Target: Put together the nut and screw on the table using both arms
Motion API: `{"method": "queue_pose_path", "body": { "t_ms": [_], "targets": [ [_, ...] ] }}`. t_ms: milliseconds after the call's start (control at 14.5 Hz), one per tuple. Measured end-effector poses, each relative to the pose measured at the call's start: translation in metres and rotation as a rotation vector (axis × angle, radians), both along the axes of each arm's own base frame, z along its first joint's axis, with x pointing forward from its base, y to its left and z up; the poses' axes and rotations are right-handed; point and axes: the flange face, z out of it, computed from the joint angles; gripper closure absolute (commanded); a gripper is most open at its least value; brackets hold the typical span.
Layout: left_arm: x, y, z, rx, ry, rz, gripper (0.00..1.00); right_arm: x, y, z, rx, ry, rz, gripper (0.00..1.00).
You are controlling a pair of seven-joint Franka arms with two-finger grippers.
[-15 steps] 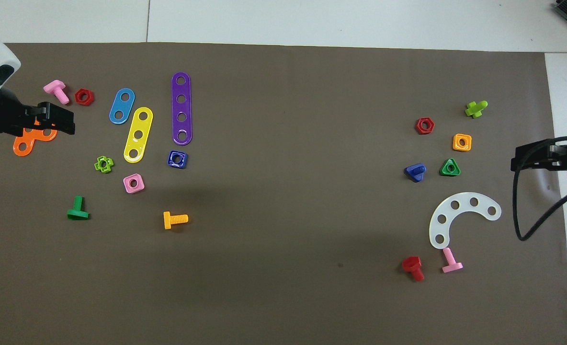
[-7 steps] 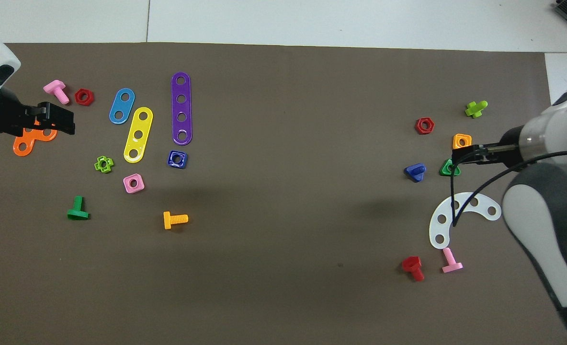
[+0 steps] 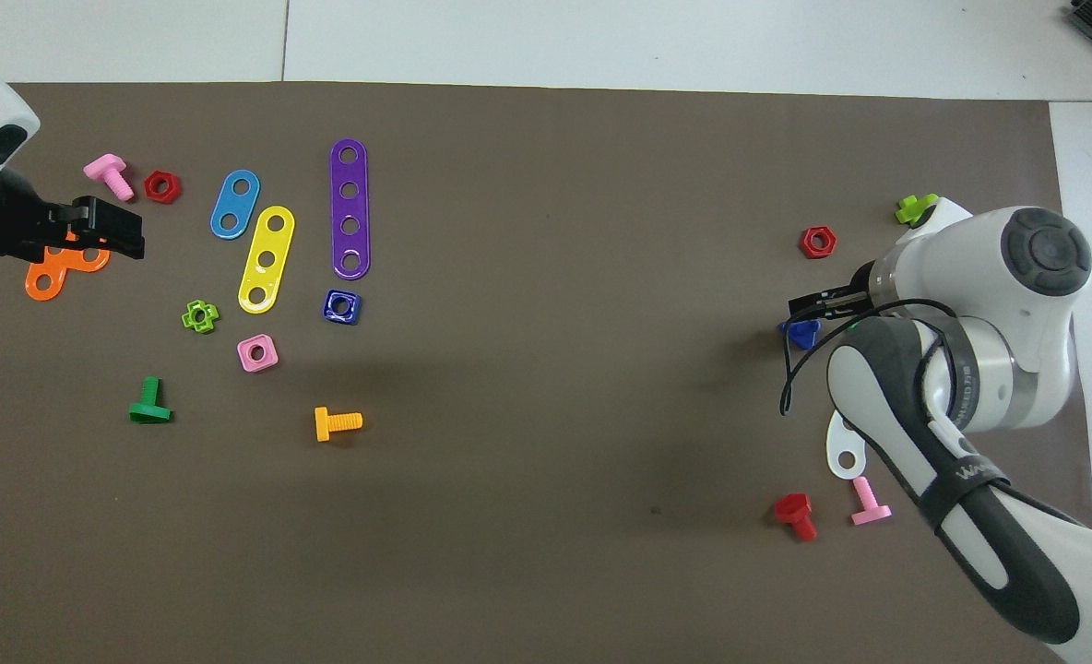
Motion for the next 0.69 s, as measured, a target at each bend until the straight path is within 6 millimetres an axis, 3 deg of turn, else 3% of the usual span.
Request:
{"method": "queue_pose_path", "body": {
  "t_ms": [138, 344, 688],
  "targets": [
    [0.000, 0.000, 0.000, 0.000, 0.000, 0.000, 0.00, 0.000, 0.005, -0.018, -0.002, 0.013, 0.010, 0.29],
    [0.000, 0.000, 0.000, 0.000, 0.000, 0.000, 0.00, -0.002, 0.013, -0.029, -0.004, 0.031, 0.041, 0.55],
    [0.000, 0.000, 0.000, 0.000, 0.000, 0.000, 0.00, -0.008, 0.010, -0.038, -0.007, 0.050, 0.083, 0.57]
  ]
}}
